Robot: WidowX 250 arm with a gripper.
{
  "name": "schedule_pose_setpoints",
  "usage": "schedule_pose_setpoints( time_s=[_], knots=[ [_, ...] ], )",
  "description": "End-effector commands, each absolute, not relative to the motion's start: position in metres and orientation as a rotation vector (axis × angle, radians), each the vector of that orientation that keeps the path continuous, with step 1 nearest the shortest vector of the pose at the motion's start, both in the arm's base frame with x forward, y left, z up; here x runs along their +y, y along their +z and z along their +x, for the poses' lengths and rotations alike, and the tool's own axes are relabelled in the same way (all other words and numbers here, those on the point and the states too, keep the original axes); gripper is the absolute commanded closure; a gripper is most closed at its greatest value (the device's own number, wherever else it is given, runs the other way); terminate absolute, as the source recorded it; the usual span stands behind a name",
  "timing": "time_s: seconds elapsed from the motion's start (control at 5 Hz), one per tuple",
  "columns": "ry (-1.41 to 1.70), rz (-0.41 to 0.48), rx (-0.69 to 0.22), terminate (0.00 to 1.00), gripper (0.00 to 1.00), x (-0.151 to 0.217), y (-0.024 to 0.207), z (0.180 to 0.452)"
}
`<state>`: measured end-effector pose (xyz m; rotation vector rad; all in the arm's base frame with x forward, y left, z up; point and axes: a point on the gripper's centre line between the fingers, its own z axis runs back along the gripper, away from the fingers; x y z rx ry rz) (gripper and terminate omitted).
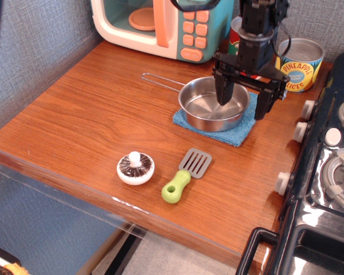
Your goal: Move the bowl to bottom left of the table
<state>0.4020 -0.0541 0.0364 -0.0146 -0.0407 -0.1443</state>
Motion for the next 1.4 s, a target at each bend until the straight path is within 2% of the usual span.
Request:
schedule_pose_setpoints(
  time_s=[0.0,0.4,0.6,0.8,1.0,1.2],
  knots=[
    [-0.13,-0.004,-0.099,0.0,1.0,-0.049,0.046,0.417],
    [-0.131,-0.01,-0.101,0.0,1.0,-0.051,0.045,0.415],
    [-0.132,-0.038,-0.128,0.0,1.0,-0.053,0.062,0.412],
    [-0.121,-0.065,-0.196,0.0,1.0,-0.044,0.094,0.407],
    [-0.08,-0.087,-0.26,0.0,1.0,-0.015,0.123,0.387],
    [-0.029,-0.105,-0.233,0.0,1.0,0.024,0.119,0.36]
  ],
)
